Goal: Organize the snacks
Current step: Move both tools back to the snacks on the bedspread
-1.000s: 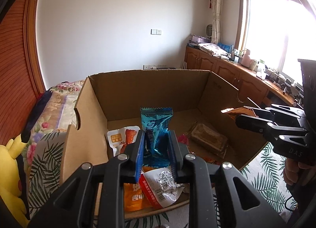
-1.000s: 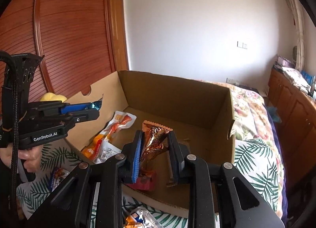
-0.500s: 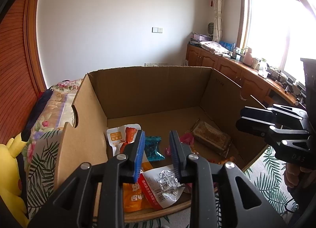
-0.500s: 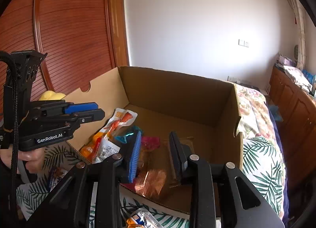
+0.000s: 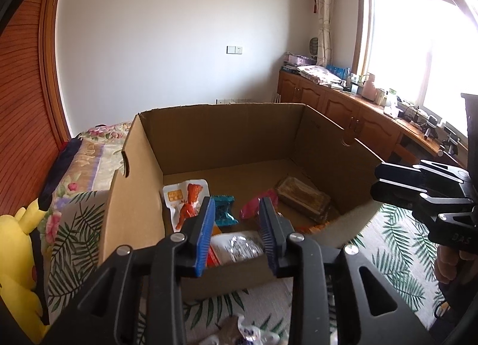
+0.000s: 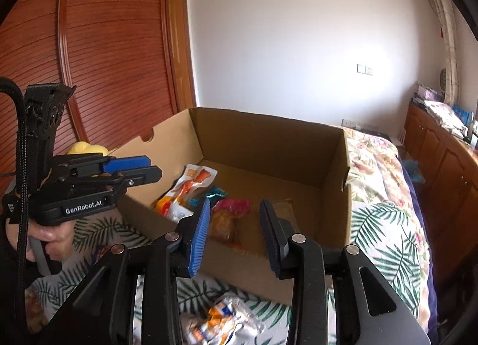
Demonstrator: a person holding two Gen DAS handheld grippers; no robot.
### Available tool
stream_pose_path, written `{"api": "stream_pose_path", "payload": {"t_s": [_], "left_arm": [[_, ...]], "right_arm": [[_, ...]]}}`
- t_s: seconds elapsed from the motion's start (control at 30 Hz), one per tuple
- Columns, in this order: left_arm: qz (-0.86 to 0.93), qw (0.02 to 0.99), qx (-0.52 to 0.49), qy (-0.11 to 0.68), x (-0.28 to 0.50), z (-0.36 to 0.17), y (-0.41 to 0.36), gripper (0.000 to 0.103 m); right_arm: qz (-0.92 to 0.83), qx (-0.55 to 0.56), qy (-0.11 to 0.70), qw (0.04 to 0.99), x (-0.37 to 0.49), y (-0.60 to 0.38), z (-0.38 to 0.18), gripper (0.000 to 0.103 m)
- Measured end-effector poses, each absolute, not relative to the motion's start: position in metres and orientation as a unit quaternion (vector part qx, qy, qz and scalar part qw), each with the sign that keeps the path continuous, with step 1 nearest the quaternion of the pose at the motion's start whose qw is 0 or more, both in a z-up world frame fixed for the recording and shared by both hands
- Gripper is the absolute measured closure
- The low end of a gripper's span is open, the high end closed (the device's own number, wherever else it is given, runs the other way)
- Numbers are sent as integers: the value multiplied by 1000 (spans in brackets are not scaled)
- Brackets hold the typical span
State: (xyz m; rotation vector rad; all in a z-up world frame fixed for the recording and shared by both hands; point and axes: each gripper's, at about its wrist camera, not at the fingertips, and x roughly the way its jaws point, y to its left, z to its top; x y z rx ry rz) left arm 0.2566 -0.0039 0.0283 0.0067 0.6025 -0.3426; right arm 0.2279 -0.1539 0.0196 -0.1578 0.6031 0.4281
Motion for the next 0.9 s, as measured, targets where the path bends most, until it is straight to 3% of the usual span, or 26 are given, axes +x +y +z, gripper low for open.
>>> {"api": "stream_pose_path", "payload": {"t_s": [0.2,0.7,0.9], "left_arm": [[-166,944,1,287,230,31,0,55],[-195,934,13,299,181,30,-9,54],[-227,916,29,330,167,8,-32,48]], "right_arm": [[200,-73,304,929,202,-163,13,64],[162,-63,331,928,155,-195,-8,60],[151,-53,350,923,142,-208,-27,55]]}}
